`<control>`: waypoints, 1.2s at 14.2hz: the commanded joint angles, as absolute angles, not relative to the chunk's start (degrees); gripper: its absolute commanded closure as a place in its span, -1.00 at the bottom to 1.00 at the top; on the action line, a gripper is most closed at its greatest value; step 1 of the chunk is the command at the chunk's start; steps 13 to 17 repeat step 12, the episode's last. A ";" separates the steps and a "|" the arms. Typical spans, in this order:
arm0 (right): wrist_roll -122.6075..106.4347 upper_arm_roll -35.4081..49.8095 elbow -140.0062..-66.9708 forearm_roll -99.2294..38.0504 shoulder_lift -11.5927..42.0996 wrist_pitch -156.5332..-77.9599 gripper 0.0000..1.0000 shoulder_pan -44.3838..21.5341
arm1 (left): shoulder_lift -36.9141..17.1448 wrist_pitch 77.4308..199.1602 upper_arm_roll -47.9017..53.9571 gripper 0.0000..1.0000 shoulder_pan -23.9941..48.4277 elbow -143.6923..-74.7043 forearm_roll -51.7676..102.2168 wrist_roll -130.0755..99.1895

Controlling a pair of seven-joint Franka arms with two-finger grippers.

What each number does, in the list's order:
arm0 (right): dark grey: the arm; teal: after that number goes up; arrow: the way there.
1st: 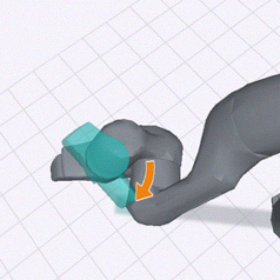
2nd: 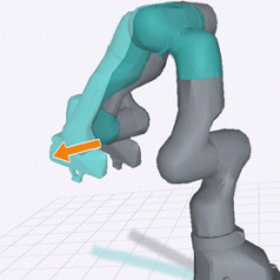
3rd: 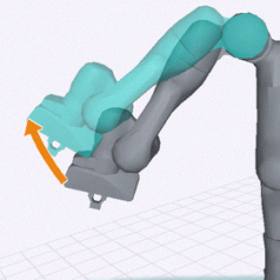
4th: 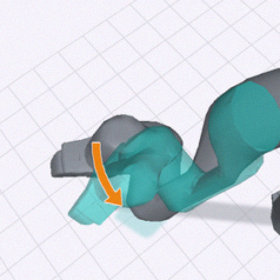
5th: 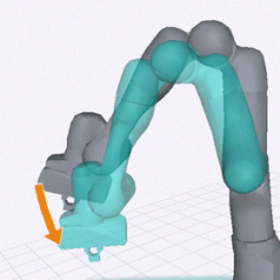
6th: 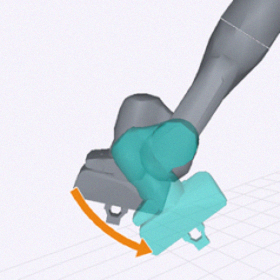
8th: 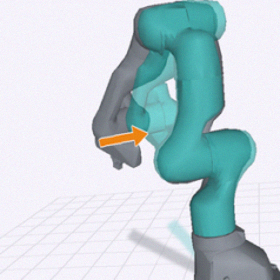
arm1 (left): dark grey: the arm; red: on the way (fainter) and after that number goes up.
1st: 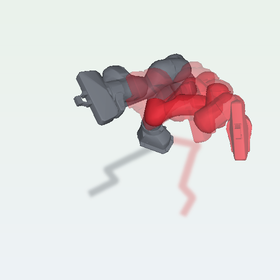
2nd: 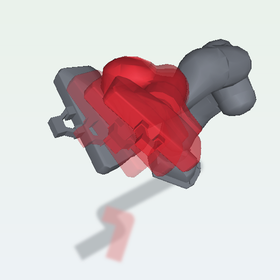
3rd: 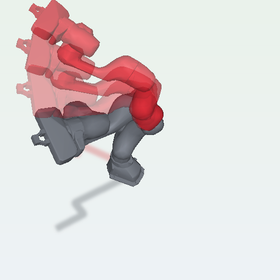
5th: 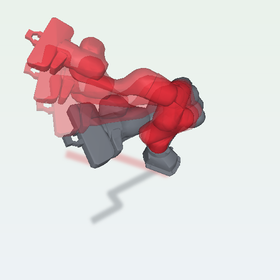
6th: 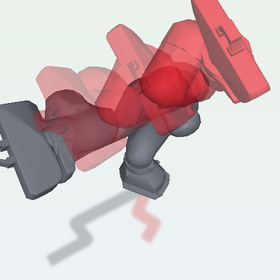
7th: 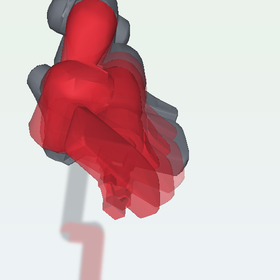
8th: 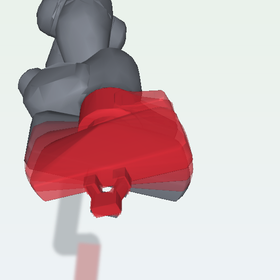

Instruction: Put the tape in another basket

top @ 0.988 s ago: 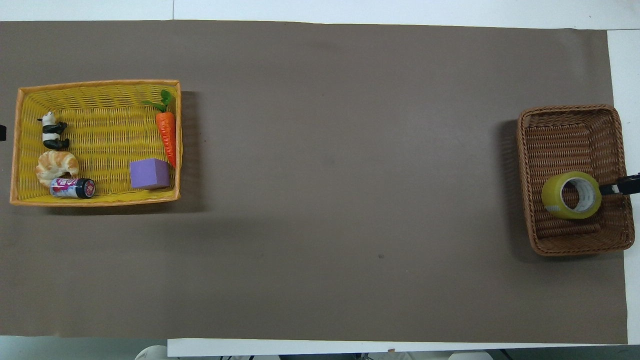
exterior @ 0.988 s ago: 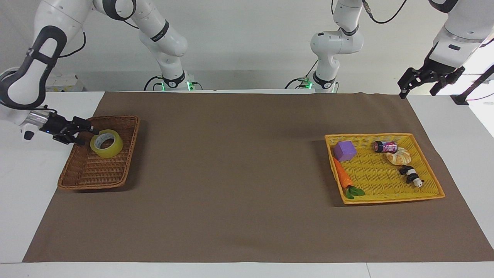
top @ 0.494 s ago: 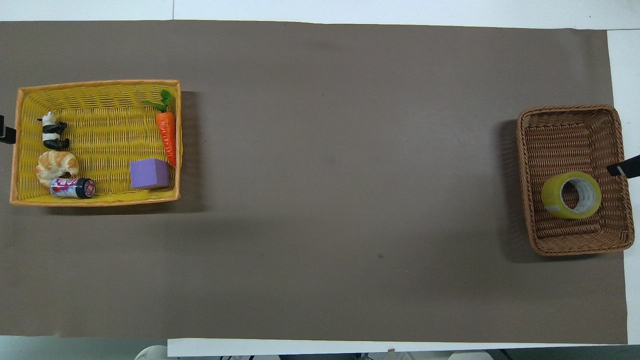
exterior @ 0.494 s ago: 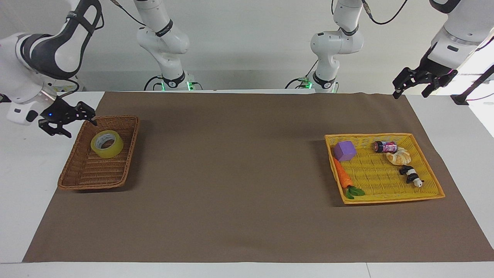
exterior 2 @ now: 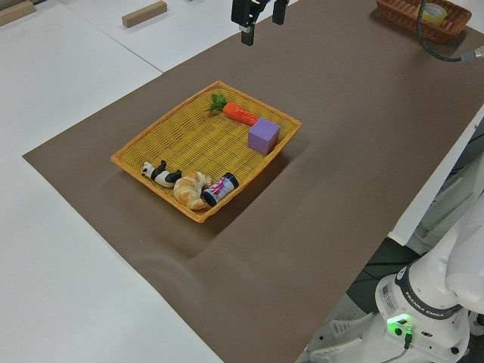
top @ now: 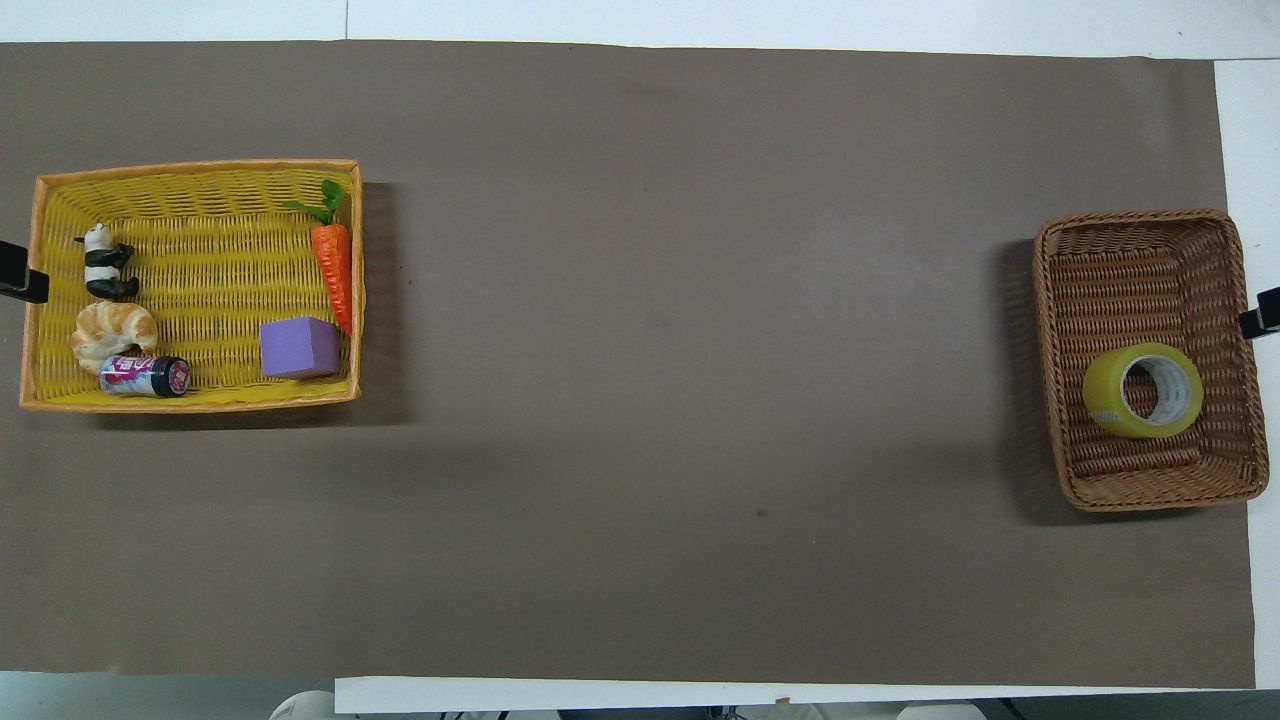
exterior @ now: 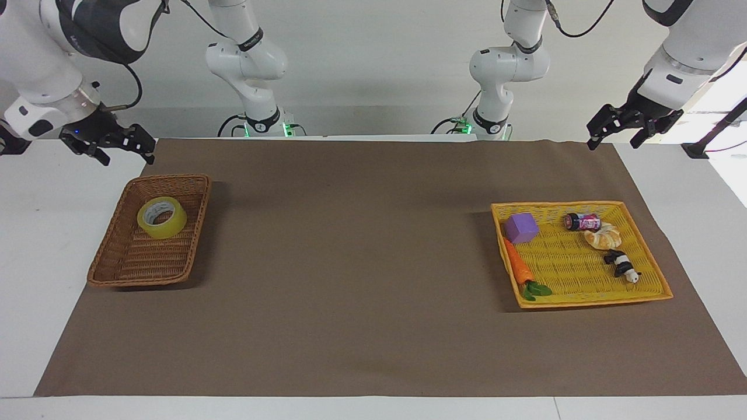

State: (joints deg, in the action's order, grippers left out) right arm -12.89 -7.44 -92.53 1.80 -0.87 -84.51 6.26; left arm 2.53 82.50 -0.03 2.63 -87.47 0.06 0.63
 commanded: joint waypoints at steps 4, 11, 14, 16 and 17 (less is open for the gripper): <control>-8.01 -7.30 -86.49 -0.27 2.73 -80.16 -1.00 4.76 | 4.22 82.27 -0.44 -1.00 2.55 -89.30 0.62 0.62; -6.15 -9.32 -86.75 2.81 0.89 -79.89 -1.00 -1.32 | 4.22 82.27 -0.44 -1.00 2.55 -89.30 0.62 0.62; -6.07 -9.40 -87.18 2.90 0.62 -79.81 -1.00 -1.49 | 4.22 82.35 -0.44 -1.00 2.55 -89.30 0.62 0.62; -6.07 -9.40 -87.18 2.90 0.62 -79.81 -1.00 -1.49 | 4.22 82.35 -0.44 -1.00 2.55 -89.30 0.62 0.62; -6.07 -9.40 -87.18 2.90 0.62 -79.81 -1.00 -1.49 | 4.22 82.35 -0.44 -1.00 2.55 -89.30 0.62 0.62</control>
